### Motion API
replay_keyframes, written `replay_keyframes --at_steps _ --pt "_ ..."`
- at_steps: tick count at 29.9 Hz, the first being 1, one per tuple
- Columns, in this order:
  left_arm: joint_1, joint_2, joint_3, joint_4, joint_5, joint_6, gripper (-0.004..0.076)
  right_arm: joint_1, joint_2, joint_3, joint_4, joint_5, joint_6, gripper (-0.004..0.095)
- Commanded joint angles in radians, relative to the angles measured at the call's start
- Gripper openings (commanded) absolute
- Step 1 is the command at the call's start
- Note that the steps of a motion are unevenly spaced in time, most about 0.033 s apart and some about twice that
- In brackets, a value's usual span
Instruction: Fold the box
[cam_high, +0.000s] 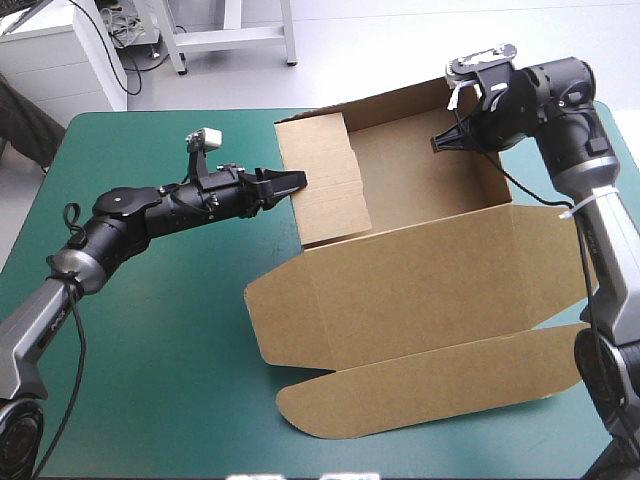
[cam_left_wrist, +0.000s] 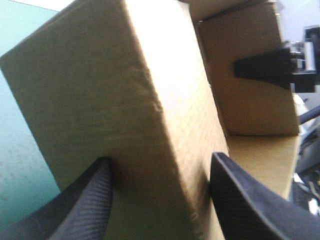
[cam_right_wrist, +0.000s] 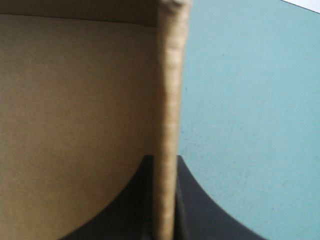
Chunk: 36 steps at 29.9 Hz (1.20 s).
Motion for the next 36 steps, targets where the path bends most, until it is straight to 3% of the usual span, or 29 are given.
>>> replay_keyframes --at_steps 1,5,11,15,17,20,23,28,30,34,36 --pt "-0.061 -0.042 -0.087 0.099 -0.115 -0.148 0.0405 0.064 -0.043 -0.025 0.030 -0.024 0.025 -0.0013" --pt "-0.095 -0.040 -0.138 0.316 -0.210 -0.360 0.0405 0.103 -0.024 -0.025 0.034 -0.026 0.036 -0.0013" --pt "-0.096 -0.037 -0.200 0.622 -0.220 -0.662 0.0405 0.150 -0.017 -0.025 0.034 -0.055 0.056 -0.0013" --pt "-0.096 -0.032 -0.239 0.757 -0.207 -0.754 0.0405 0.177 -0.011 -0.025 0.041 -0.066 0.084 -0.0013" --pt "-0.096 -0.017 -0.269 0.830 -0.170 -0.809 0.0398 0.189 -0.007 -0.025 0.044 -0.068 0.095 -0.0013" --pt "-0.096 0.028 -0.341 0.991 -0.037 -0.916 0.0346 0.196 -0.003 -0.025 0.087 -0.083 0.095 -0.0013" --pt "-0.096 0.084 -0.414 1.133 0.072 -1.093 0.0319 0.196 -0.003 -0.025 0.121 -0.098 0.095 -0.0013" --pt "-0.096 0.157 -0.514 1.149 0.159 -1.095 0.0314 0.196 -0.003 -0.025 0.119 -0.106 0.095 -0.0013" --pt "-0.096 0.170 -0.536 1.141 0.164 -1.095 0.0265 0.196 -0.003 -0.025 0.123 -0.113 0.095 -0.0013" --pt "-0.111 0.179 -0.555 1.148 0.142 -1.073 -0.0004 0.196 0.006 -0.025 0.146 -0.134 0.123 -0.0013" --pt "-0.133 0.179 -0.555 1.185 0.121 -1.073 -0.0008 0.196 0.019 -0.025 0.152 -0.151 0.140 -0.0014"
